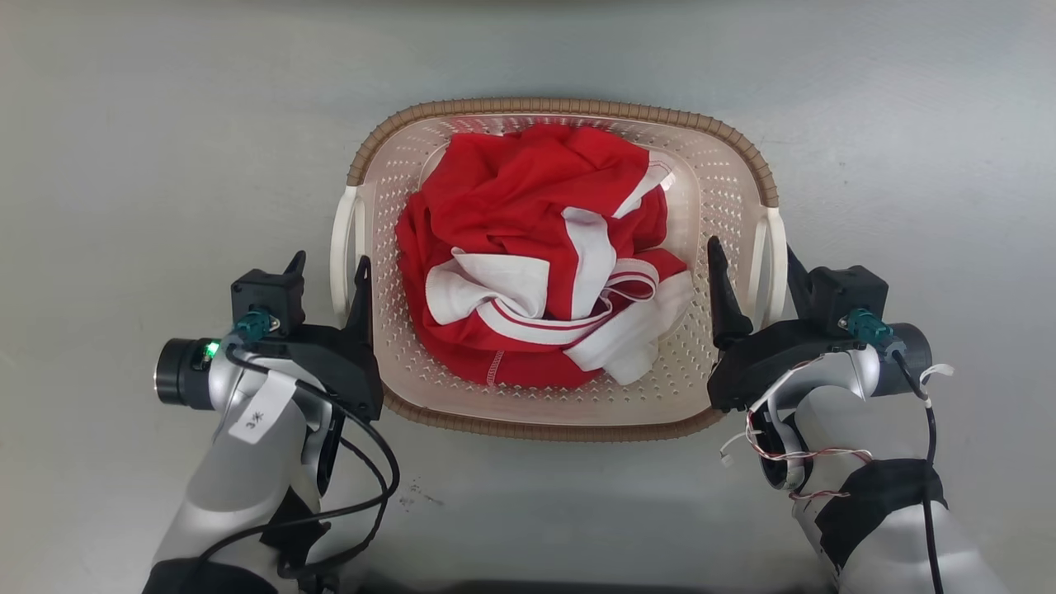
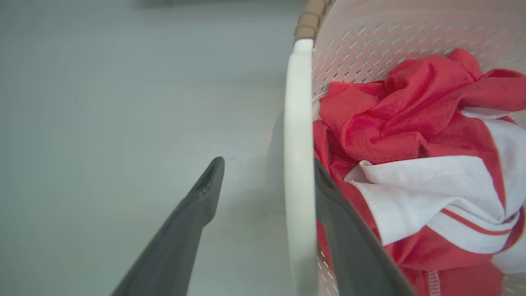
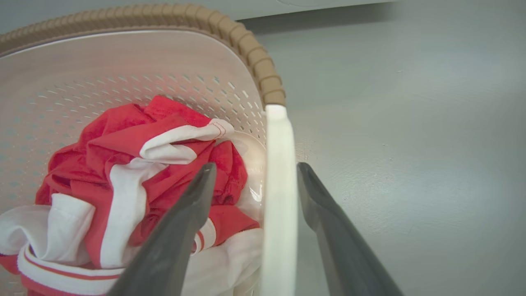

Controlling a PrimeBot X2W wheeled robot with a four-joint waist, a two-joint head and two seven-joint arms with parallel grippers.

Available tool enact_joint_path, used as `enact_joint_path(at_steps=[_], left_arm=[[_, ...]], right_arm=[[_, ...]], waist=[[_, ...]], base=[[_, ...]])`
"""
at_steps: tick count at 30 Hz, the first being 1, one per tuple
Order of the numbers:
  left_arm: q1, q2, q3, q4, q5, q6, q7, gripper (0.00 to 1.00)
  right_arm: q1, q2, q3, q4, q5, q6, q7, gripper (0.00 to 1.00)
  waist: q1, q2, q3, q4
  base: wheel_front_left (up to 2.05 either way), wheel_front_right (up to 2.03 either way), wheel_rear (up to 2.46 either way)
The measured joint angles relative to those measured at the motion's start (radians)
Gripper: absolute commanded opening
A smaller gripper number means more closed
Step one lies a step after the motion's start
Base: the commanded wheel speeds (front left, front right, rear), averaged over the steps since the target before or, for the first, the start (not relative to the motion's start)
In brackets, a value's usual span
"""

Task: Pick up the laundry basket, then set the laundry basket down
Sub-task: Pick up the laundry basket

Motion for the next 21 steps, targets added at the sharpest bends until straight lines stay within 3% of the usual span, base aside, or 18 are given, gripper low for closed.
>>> enact_joint_path(at_steps=[5,6,7,8,9,11,12,13,14,17,21], left_arm=[[-0.026,-0.003,-0.007,0.027,-0.003,-0.008,0.000,1.00],[-0.031,-0.003,-0.008,0.032,-0.003,-0.008,0.000,1.00],[-0.037,-0.003,-0.012,0.040,-0.003,-0.017,0.000,0.98],[-0.040,-0.003,-0.016,0.046,-0.003,-0.017,0.000,0.73],[-0.042,-0.003,-0.019,0.053,-0.003,-0.017,0.000,0.49],[-0.049,-0.006,-0.025,0.063,-0.005,-0.027,0.000,0.29],[-0.053,-0.007,-0.031,0.066,-0.005,-0.034,0.000,0.29],[-0.056,-0.008,-0.037,0.068,-0.007,-0.038,0.000,0.10],[-0.056,-0.008,-0.039,0.070,-0.010,-0.042,0.000,0.00],[-0.057,-0.005,-0.053,0.077,-0.023,-0.042,-0.001,0.00],[-0.058,-0.003,-0.068,0.083,-0.056,-0.044,-0.004,0.00]], right_arm=[[-0.001,0.000,0.012,0.015,0.011,-0.001,0.000,1.00],[-0.002,0.000,0.014,0.019,0.015,-0.001,0.000,0.94],[-0.006,0.000,0.016,0.026,0.016,-0.001,0.000,0.72],[-0.009,0.000,0.017,0.030,0.016,-0.001,0.000,0.53],[-0.014,0.000,0.018,0.033,0.020,-0.001,0.000,0.47],[-0.020,0.000,0.020,0.036,0.025,-0.002,0.000,0.38],[-0.020,0.000,0.023,0.038,0.027,-0.005,0.000,0.38],[-0.020,0.000,0.026,0.039,0.033,-0.006,0.000,0.33],[-0.021,0.001,0.030,0.040,0.040,-0.009,0.000,0.25],[-0.027,0.002,0.038,0.048,0.051,-0.009,0.000,0.00],[-0.039,0.002,0.044,0.062,0.062,-0.010,-0.001,0.00]], waist=[[0.0000,0.0000,0.006,0.001],[0.0000,0.0000,0.007,0.001],[0.0000,0.0000,0.009,0.000],[0.0000,0.0000,0.011,0.000],[0.0000,0.0000,0.012,0.000],[0.0000,0.0000,0.014,0.000],[0.0000,0.0000,0.015,0.000],[0.0000,0.0000,0.016,-0.001],[0.0000,0.0000,0.017,-0.001],[-0.0002,-0.0001,0.019,-0.003],[-0.0003,-0.0001,0.018,-0.006]], base=[[0.00,0.00,0.00],[0.00,0.00,0.00],[0.00,0.00,0.00],[0.00,0.00,0.00],[0.00,0.00,0.00],[0.00,0.00,0.00],[0.00,0.00,0.00],[0.00,0.00,0.00],[0.00,0.00,0.00],[0.00,0.00,0.00],[0.00,0.00,0.00]])
